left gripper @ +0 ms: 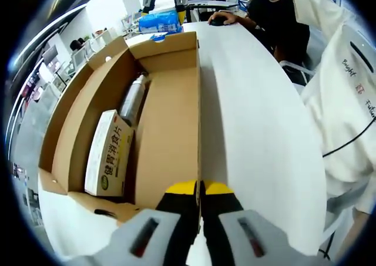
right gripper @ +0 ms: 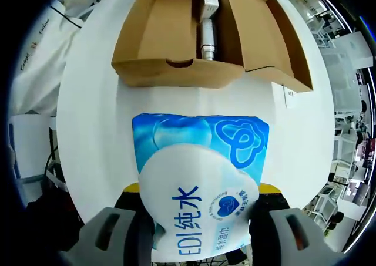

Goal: Operate the shoe box by opening the lid, removing the specified soft item, and placing it in the target area until the item is outside and the box remains undamaged.

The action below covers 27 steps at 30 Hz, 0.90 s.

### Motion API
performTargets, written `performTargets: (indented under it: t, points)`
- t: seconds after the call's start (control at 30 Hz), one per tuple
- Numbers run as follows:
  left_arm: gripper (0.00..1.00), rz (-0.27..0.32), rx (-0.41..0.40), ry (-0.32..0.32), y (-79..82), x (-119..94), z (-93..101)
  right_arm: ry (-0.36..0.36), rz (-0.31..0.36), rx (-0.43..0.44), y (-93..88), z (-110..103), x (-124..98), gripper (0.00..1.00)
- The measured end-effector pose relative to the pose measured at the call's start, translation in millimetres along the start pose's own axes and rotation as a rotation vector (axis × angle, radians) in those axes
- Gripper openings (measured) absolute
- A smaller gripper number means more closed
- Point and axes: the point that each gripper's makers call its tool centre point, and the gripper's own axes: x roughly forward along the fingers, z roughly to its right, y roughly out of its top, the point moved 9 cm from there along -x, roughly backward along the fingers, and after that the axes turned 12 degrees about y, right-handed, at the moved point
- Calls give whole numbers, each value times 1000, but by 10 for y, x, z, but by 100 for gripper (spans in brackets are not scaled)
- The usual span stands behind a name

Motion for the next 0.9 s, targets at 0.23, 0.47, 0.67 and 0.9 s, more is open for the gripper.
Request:
performTargets:
  t: [0.23, 0.47, 0.67, 0.9]
  points:
    - [0, -6, -9, -8, 1, 7, -11, 1, -6, -4, -7, -8, 56, 65]
    - [0, -4, -9, -3, -9, 4, -2, 18, -18, -31, 86, 13, 106, 65]
    - [0, -4, -9, -4, -12, 3, -7, 13, -32, -29, 51, 14, 152, 65]
    - [0, -4, -10, -6, -15, -4, -8, 30, -26, -16, 23, -16, 206, 65]
